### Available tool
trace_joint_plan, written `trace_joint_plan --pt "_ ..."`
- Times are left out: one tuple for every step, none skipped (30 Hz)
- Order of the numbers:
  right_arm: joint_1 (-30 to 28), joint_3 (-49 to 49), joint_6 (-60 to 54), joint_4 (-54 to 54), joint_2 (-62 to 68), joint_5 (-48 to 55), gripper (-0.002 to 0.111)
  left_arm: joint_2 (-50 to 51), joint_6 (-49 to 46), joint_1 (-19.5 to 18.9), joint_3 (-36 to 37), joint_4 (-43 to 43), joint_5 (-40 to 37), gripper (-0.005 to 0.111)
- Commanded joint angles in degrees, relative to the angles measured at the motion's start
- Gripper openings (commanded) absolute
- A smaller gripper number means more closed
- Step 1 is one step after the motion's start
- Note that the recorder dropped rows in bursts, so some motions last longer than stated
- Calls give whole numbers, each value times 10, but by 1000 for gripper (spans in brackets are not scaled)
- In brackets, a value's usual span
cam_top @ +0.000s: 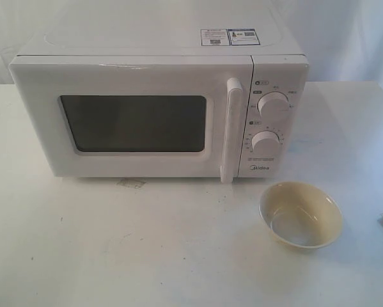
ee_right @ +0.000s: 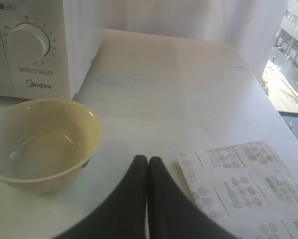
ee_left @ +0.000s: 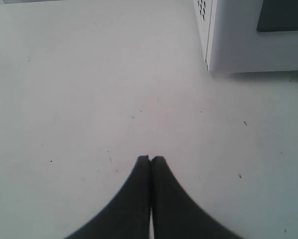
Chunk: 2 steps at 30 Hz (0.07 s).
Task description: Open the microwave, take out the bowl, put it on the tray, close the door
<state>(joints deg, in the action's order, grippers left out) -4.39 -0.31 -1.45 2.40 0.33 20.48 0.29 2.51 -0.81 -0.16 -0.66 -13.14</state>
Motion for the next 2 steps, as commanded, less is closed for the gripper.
trace_joint_plan --pt "-3 3 2 1 -3 -4 0 -3 3 3 2 7 -1 0" --pt "-3 3 2 1 -3 -4 0 -3 3 3 2 7 -1 0"
